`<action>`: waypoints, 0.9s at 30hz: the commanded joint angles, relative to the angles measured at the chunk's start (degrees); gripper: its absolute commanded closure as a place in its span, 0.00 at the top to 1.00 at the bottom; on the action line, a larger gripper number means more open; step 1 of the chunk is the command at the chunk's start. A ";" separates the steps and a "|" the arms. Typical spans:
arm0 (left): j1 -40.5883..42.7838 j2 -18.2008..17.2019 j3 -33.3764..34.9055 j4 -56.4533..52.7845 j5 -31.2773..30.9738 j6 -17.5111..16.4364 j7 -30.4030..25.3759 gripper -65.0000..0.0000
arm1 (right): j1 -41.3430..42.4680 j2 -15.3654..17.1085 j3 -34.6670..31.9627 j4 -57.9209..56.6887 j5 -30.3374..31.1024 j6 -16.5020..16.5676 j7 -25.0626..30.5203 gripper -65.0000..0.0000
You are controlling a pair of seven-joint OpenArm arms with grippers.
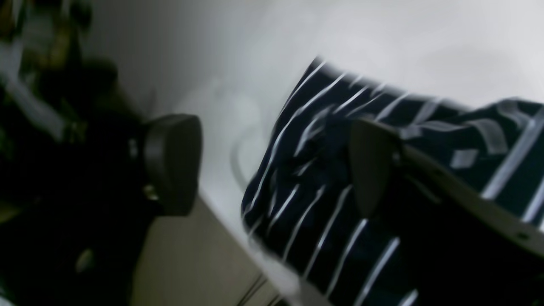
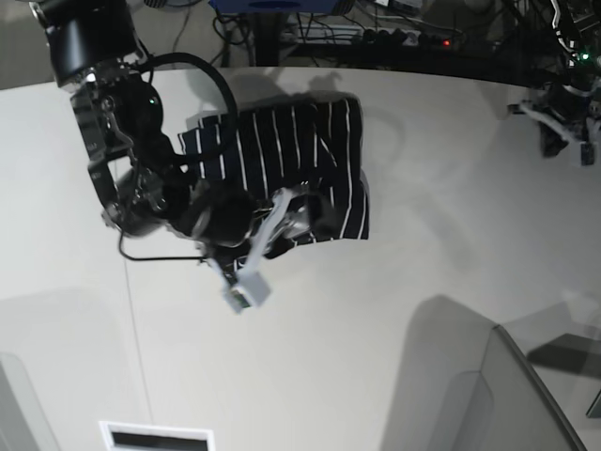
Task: Layout the t-shirt on the table in an organized manner, then fold the t-shirt properly
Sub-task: 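Fold the bundle end over with the right gripper toward the left gripper, then press and tuck the bundle edge with the left gripper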
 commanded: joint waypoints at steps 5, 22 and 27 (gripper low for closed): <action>-0.96 0.76 8.38 9.93 -2.37 -1.58 -1.64 0.00 | -4.24 3.17 6.69 0.63 1.18 0.19 5.22 0.02; -16.08 0.93 47.85 11.69 11.52 3.16 -1.20 1.00 | -15.50 10.11 24.71 0.72 1.18 1.42 5.57 0.00; -20.13 1.55 50.14 5.71 10.99 3.34 -1.20 0.93 | -16.37 10.11 26.56 0.72 1.18 7.22 5.30 0.00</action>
